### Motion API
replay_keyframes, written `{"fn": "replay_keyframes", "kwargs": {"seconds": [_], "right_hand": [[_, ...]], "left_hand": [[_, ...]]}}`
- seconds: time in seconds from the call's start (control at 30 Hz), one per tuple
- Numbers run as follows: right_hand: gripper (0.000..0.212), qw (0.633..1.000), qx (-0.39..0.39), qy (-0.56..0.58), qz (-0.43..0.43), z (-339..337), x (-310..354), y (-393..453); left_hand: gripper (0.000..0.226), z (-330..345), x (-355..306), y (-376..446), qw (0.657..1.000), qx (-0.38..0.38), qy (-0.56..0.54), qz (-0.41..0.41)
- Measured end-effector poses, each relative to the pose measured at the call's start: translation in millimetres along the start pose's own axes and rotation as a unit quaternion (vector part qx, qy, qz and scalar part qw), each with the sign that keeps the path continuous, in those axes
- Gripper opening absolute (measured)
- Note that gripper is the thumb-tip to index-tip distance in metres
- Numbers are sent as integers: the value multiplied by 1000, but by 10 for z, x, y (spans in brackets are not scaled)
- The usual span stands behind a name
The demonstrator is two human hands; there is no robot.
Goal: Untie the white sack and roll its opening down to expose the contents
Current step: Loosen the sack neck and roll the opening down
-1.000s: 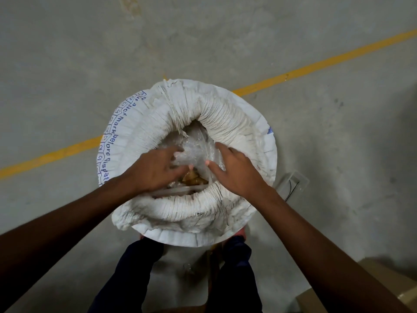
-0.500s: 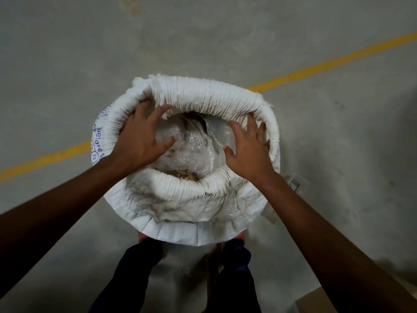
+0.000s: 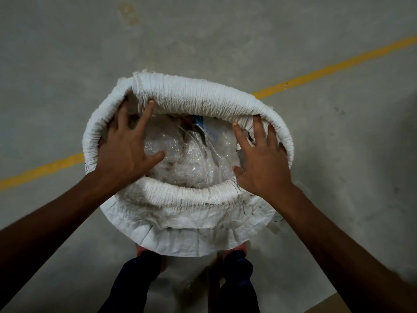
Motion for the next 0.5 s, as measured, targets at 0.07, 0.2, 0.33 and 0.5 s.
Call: {"fn": "replay_keyframes", "kwargs": {"seconds": [0.07,0.2,0.33,0.5], "right_hand": [[106,1000,-7,-2,-4,-24,13,5],[109,1000,-21,-6,-5,-70,38,60],[113,999,-27,-21,-25,-100,64,91],[124,998,-9,-30,-54,-110,98,100]], "left_hand": [[116,-12,7,14,1000,-7,3,-6],[116,-59,43,66,999,-26,6,-21],[123,-142,82,138,998,-49,14,-42],[125,-132,78,254,998,-42,11,-46]]}}
Point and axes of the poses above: each hand's wrist, its own y-axis towards the middle knuckle, its own z-axis out of the palm, x = y × z, the point moved 4 cm from there along y, towards the middle knuckle, and after that the axes turned 12 degrees about z, right-handed, at the moved point
